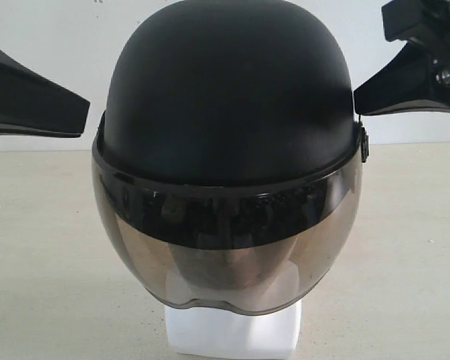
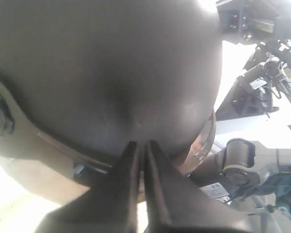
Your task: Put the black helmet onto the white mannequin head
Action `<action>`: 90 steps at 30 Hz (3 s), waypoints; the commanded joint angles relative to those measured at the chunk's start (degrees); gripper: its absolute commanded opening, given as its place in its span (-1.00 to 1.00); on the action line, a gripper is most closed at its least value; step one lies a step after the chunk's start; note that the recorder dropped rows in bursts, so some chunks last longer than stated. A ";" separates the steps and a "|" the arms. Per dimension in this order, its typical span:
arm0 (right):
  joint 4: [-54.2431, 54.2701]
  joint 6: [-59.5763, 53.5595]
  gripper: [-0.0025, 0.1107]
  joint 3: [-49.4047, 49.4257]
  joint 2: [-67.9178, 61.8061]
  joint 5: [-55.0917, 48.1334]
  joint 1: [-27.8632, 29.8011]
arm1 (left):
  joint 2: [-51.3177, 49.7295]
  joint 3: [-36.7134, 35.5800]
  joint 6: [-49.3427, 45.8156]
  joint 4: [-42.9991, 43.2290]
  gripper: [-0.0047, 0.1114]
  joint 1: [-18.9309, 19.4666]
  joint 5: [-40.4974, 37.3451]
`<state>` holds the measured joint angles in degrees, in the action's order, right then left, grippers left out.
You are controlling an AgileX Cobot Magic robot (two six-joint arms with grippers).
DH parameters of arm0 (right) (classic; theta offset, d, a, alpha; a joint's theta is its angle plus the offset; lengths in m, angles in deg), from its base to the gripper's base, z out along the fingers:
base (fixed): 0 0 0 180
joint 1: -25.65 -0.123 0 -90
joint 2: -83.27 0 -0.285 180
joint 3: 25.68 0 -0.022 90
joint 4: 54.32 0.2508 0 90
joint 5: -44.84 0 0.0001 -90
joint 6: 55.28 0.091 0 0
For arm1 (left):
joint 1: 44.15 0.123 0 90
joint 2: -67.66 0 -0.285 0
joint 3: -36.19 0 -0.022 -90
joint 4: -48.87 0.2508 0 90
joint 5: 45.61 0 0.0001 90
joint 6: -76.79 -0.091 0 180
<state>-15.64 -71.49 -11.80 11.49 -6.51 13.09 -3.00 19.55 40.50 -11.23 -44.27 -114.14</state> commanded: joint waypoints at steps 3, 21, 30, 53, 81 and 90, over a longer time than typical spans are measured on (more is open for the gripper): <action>-1.75 -0.17 -0.96 -0.11 2.82 -0.41 -0.02 | 2.60 0.01 0.74 3.00 -0.84 -0.45 -0.45; -2.47 5.75 -0.96 9.95 12.30 1.01 -0.02 | -4.06 0.01 0.73 5.19 -0.84 -0.45 4.32; 0.93 2.48 -0.96 10.82 5.48 6.69 -0.02 | -4.49 0.01 0.34 1.91 -0.84 -0.45 -0.54; 6.24 -1.26 -0.96 10.68 2.07 13.59 -0.02 | -2.00 0.01 0.94 2.29 -0.84 -0.45 -1.43; 0.26 2.04 -0.96 10.60 9.82 10.45 -0.02 | 9.97 -4.04 3.53 4.07 -0.84 -0.45 -1.43; -2.75 6.51 -0.96 10.70 15.60 3.82 -0.02 | 10.59 -4.04 3.96 7.48 -0.84 -0.45 4.16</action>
<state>-22.00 -63.47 -0.99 27.32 1.39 13.09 9.49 15.86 43.56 -5.51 -44.51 -114.03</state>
